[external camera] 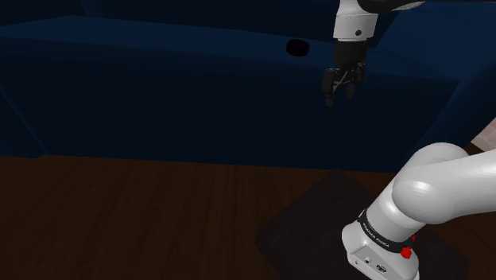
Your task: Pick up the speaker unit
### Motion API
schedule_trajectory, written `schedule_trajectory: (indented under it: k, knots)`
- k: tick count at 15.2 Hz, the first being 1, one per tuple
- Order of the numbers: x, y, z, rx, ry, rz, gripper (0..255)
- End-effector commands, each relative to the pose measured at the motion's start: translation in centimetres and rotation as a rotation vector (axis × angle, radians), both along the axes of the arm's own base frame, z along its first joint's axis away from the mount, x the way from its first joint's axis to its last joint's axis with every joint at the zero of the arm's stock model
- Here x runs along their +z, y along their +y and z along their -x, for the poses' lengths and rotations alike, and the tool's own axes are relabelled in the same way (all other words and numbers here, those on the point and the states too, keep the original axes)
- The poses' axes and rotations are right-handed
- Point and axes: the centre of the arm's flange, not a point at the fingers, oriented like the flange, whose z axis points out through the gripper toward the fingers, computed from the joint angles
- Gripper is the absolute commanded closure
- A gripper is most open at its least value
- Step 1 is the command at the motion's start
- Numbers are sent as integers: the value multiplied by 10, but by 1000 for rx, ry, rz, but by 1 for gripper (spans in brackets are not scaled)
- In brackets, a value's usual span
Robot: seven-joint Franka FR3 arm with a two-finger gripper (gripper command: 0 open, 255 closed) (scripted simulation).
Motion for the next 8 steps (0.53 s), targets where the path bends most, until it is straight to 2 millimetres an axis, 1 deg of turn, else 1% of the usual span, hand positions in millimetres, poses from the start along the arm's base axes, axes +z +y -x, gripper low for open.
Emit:
schedule_trajectory:
  k: [1,8]
  knots:
    - [0,0,0,0,0,0,0]
    - [20,-32,-73,-8,-79,6,0]
